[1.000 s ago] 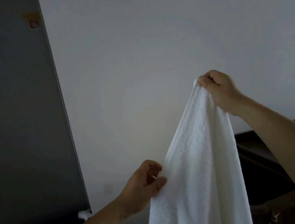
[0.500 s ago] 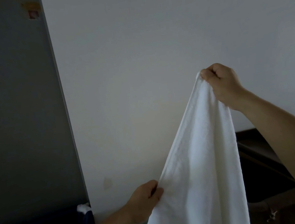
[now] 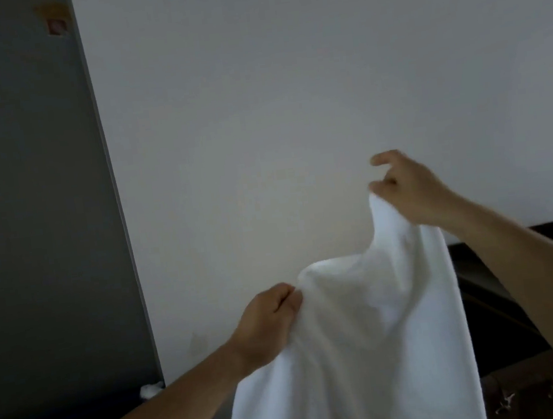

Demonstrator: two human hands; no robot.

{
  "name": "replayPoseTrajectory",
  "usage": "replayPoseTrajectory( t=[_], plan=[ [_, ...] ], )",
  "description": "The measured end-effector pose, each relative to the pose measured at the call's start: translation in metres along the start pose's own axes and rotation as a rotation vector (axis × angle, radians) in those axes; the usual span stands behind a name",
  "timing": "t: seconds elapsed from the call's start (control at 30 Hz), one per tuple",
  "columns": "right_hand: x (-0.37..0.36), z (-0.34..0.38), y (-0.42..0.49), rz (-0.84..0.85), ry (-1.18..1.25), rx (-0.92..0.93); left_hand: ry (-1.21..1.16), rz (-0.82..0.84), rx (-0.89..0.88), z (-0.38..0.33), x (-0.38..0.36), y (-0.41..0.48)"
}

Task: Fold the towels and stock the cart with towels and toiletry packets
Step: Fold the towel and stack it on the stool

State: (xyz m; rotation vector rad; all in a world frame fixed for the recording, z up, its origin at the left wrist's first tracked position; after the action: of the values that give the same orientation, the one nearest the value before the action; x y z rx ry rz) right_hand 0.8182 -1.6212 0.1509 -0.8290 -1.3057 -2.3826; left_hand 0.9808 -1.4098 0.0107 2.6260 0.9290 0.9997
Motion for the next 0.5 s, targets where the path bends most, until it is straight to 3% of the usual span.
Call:
replayPoseTrajectory(
  t=[0.1,0.2,0.4,0.5],
  plan=[
    [-0.027,0.019,-0.03,0.341,0.024,0.219,0.061,0.0,-0.11,-0.047,0.004,0.016],
    [-0.036,0.029,-0.049,0.559,0.023,0.261,0.084,0.008,-0.167,-0.076,0.011,0.031],
    [-0.027,0.035,-0.058,0.496,-0.015,0.244,0.178,0.105,-0.226,-0.087,0.013,0.039],
    [-0.023,0.033,-0.06,0.477,-0.051,0.256,0.07,0.159,-0.175,-0.07,0.016,0.034]
  ],
)
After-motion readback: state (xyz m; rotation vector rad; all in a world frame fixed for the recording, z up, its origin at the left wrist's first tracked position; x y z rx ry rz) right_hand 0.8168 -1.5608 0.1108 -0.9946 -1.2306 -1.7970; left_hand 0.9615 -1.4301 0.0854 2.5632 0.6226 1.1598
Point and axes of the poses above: each hand's wrist, its own y-axis towards the middle knuckle, its own x-axis out of the back of the hand, z = x × y, the point moved 2 cm from there along y, towards the middle knuckle, and after that the axes turned 3 degrees about -y, right-handed, at the moved point
